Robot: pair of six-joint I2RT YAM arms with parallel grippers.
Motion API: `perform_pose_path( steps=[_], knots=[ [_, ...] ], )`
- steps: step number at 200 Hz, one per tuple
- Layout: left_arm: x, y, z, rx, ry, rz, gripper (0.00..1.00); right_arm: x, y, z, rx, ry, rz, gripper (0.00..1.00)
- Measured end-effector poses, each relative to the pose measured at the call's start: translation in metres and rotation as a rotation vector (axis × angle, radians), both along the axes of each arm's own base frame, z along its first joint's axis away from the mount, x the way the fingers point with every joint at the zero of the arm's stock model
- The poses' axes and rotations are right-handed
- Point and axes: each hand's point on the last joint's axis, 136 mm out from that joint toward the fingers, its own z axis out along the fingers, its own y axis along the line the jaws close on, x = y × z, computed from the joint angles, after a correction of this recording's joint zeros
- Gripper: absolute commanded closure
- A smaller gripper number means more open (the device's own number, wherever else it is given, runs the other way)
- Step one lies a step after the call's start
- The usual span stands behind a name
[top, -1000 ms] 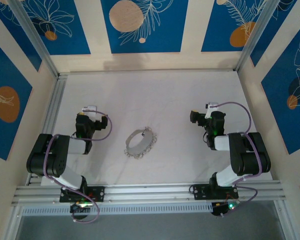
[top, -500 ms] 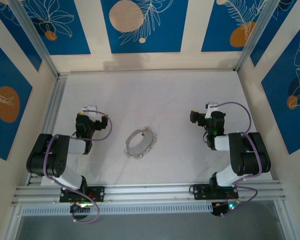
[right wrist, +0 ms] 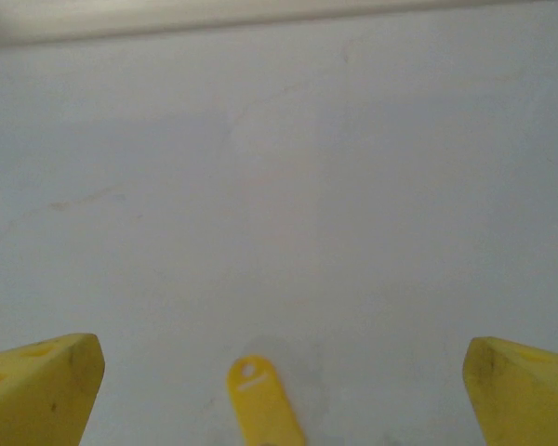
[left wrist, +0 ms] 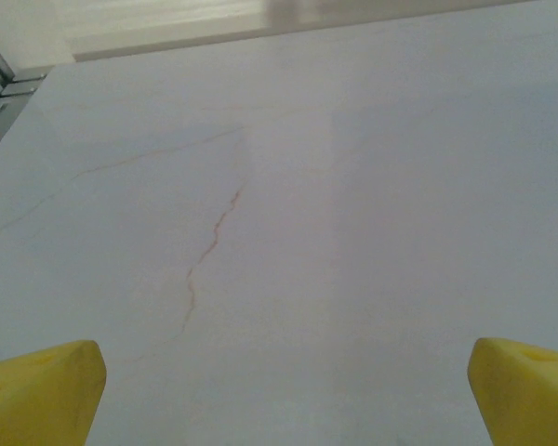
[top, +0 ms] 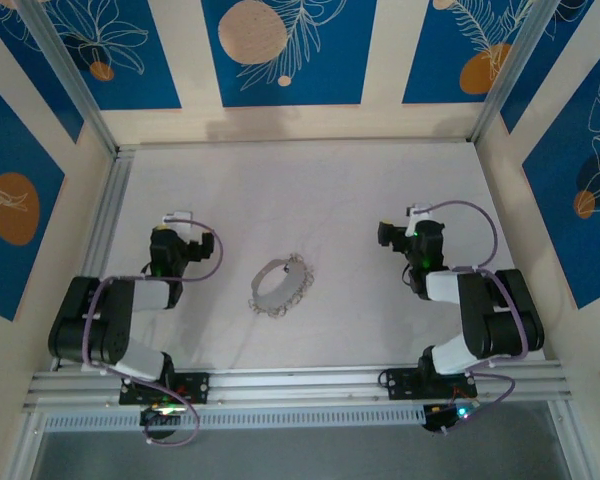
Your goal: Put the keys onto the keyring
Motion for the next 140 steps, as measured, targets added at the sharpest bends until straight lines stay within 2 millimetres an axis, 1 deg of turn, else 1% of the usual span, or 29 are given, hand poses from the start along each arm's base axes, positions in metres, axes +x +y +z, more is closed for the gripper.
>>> perform_pose_path(
  steps=[8,21,29,39,51,55,65,74,87,98,107,120,131,140],
  knots=[
    [-0.002,0.0,0.014,-0.002,-0.017,0.005,0.0,0.003,0.012,0.014,-0.017,-0.01,0.027,0.01],
    [-0.004,0.001,0.049,-0.033,-0.074,0.028,0.0,0.005,0.035,0.046,-0.028,-0.064,0.077,0.01],
    [-0.007,0.001,0.068,-0.062,-0.106,0.041,0.0,0.001,0.049,0.066,-0.024,-0.093,0.108,0.01],
    [-0.01,-0.001,0.092,-0.12,-0.132,0.053,0.0,-0.006,0.066,0.084,-0.005,-0.1,0.15,0.01],
    [-0.013,-0.004,0.11,-0.187,-0.129,0.062,0.0,-0.015,0.088,0.098,0.026,-0.079,0.215,0.01],
    [-0.014,-0.005,0.114,-0.205,-0.12,0.06,0.0,-0.019,0.097,0.101,0.038,-0.063,0.247,0.01],
    [-0.015,-0.012,0.121,-0.254,-0.089,0.041,0.0,-0.029,0.118,0.102,0.066,-0.012,0.32,0.01],
    [-0.017,-0.019,0.121,-0.292,-0.054,0.016,0.0,-0.042,0.138,0.097,0.084,0.05,0.392,0.01],
    [-0.023,-0.03,0.11,-0.345,0.016,-0.024,0.0,-0.069,0.167,0.082,0.104,0.157,0.51,0.01],
    [-0.029,-0.04,0.097,-0.387,0.085,-0.056,0.0,-0.093,0.185,0.066,0.121,0.258,0.601,0.01],
    [-0.033,-0.048,0.087,-0.421,0.133,-0.083,0.0,-0.107,0.193,0.053,0.134,0.334,0.654,0.0],
    [-0.037,-0.061,0.075,-0.467,0.194,-0.123,0.0,-0.117,0.199,0.037,0.146,0.431,0.695,0.02],
    [-0.038,-0.071,0.065,-0.502,0.242,-0.154,0.0,-0.119,0.205,0.028,0.149,0.492,0.721,0.05],
    [-0.039,-0.078,0.057,-0.522,0.276,-0.176,0.0,-0.118,0.211,0.023,0.146,0.528,0.746,0.1]
  ],
)
